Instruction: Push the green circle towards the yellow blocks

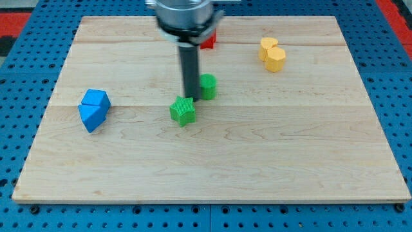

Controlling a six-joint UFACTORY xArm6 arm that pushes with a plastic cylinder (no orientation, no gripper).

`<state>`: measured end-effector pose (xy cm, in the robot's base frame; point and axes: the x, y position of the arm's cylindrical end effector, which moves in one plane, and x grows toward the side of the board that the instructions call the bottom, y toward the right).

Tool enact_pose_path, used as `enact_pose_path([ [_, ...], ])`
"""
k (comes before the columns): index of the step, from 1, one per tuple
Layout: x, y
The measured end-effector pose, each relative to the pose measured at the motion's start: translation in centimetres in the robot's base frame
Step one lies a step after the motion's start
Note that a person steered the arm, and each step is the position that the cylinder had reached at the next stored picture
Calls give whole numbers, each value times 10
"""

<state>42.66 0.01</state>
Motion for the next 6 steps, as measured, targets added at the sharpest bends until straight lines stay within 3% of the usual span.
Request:
enact_pose_path([
  [1, -33, 34],
  [2, -55, 32],
  [3, -33, 0],
  [4, -62, 18],
  [5, -66, 90],
  [6, 29, 109],
])
